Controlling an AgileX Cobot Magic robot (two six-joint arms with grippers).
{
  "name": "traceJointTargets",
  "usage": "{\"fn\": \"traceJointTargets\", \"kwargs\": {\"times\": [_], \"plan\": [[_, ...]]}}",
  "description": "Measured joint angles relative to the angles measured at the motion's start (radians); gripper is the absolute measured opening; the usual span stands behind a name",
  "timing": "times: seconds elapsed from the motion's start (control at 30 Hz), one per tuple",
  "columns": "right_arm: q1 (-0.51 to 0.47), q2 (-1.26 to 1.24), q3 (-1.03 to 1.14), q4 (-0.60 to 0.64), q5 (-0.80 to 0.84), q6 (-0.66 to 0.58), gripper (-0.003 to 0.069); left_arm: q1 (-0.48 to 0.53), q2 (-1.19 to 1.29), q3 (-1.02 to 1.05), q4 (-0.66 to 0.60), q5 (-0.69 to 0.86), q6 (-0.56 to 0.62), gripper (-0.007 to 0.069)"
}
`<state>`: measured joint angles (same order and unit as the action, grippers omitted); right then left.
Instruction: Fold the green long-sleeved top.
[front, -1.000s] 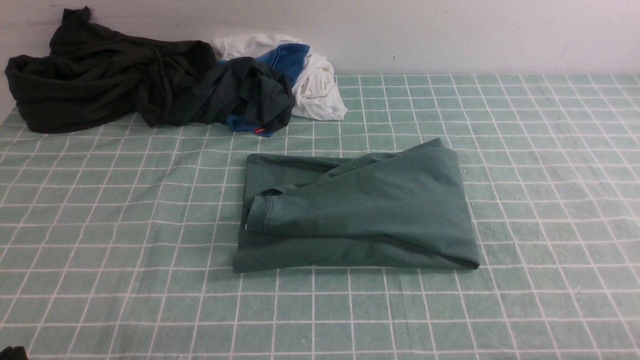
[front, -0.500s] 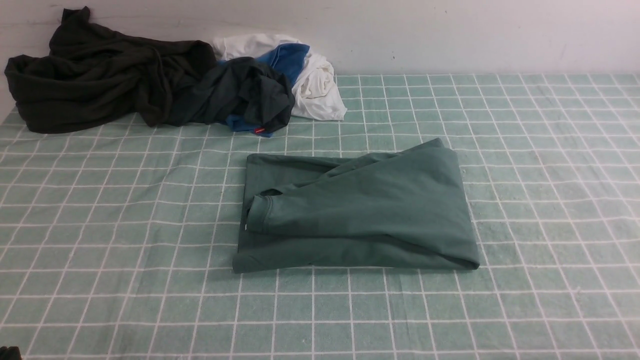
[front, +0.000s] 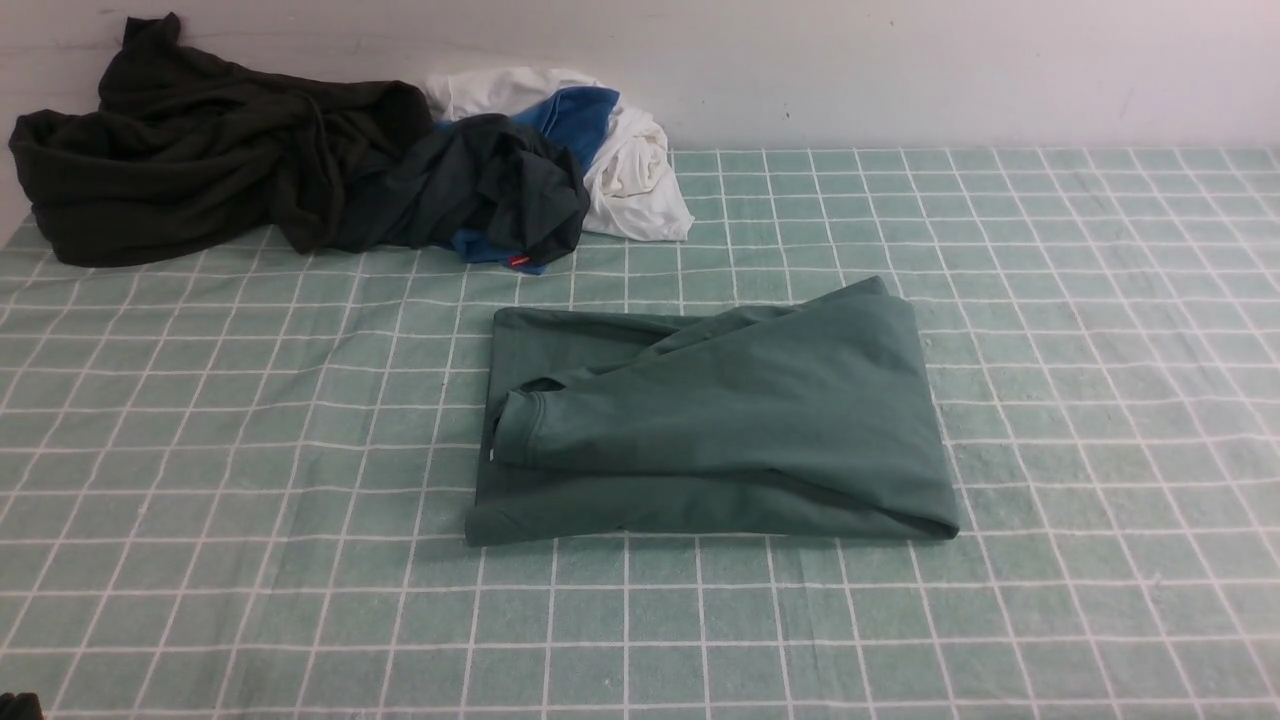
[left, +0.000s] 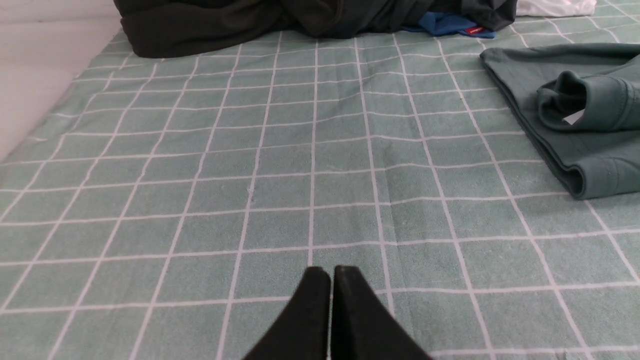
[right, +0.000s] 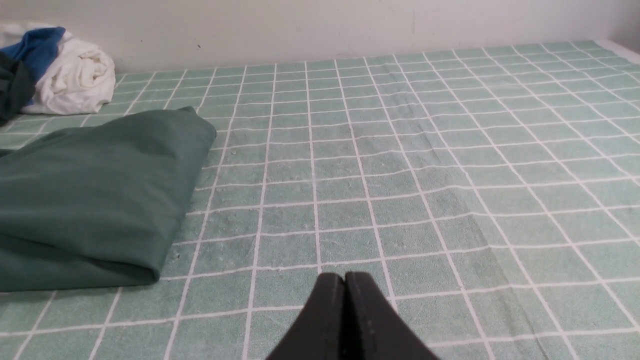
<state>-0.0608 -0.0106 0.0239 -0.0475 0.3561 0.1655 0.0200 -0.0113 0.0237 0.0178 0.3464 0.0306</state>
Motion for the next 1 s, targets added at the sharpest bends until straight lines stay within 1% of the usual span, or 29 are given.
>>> {"fn": "traceJointTargets", "kwargs": {"times": [0.67,1.0], "plan": [[0.000,0.000,0.000,0.000,0.000,0.000,-0.0014,0.000,0.000,0.000,0.000,0.000,0.000,-0.0003],[0.000,0.000,0.000,0.000,0.000,-0.020,-0.0014,0.000,0.000,0.000,0.000,0.000,0.000,-0.0003]]}}
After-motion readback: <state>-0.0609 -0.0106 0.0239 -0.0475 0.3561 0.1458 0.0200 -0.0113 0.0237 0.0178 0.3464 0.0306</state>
